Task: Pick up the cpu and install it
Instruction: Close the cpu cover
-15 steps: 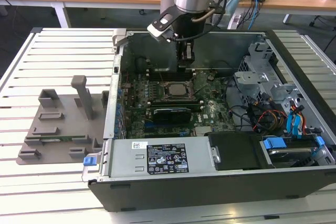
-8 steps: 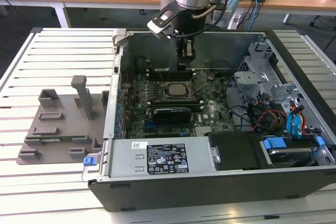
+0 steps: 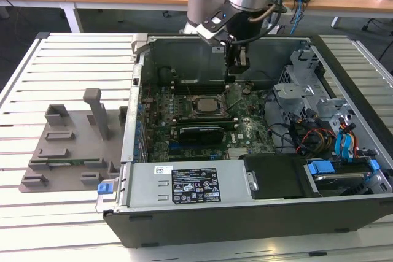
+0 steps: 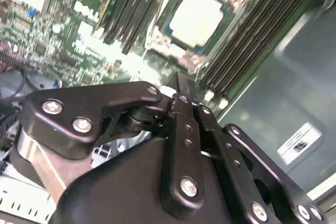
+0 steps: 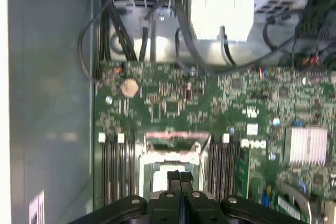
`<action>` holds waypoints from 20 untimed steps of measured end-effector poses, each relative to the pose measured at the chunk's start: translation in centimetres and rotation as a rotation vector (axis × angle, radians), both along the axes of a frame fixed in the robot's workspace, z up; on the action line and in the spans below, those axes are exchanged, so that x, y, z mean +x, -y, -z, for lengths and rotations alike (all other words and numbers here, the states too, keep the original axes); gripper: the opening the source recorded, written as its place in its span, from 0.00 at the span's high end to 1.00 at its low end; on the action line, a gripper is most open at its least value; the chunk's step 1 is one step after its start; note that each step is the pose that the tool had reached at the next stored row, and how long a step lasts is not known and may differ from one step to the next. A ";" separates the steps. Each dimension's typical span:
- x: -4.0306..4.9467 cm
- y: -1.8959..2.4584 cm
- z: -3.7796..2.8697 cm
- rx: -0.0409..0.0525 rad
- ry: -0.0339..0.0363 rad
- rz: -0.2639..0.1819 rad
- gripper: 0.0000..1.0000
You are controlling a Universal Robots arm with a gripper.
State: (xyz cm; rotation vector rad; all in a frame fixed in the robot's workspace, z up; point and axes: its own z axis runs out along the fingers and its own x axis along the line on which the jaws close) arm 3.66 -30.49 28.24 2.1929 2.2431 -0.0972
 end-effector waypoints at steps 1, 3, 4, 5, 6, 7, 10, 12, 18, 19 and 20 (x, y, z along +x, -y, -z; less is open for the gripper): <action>1.03 0.00 0.01 0.0000 -0.0024 0.000 0.89; 3.27 0.00 0.79 0.0001 -0.0103 0.000 0.89; 4.15 0.00 1.40 0.0000 -0.0134 0.000 0.89; 4.28 0.00 1.75 0.0001 -0.0139 0.000 0.89; 4.32 0.00 2.03 0.0000 -0.0141 0.000 0.89; 4.32 0.00 2.32 0.0000 -0.0142 0.000 0.89; 4.02 0.00 3.08 0.0056 -0.0141 -0.003 0.89; 2.14 0.00 3.10 0.0097 -0.0134 -0.003 0.89; -1.36 0.00 3.11 0.0101 -0.0104 -0.003 0.89; -1.80 0.00 3.14 0.0106 -0.0102 -0.003 0.89; -2.20 0.00 3.21 0.0114 -0.0102 -0.003 0.89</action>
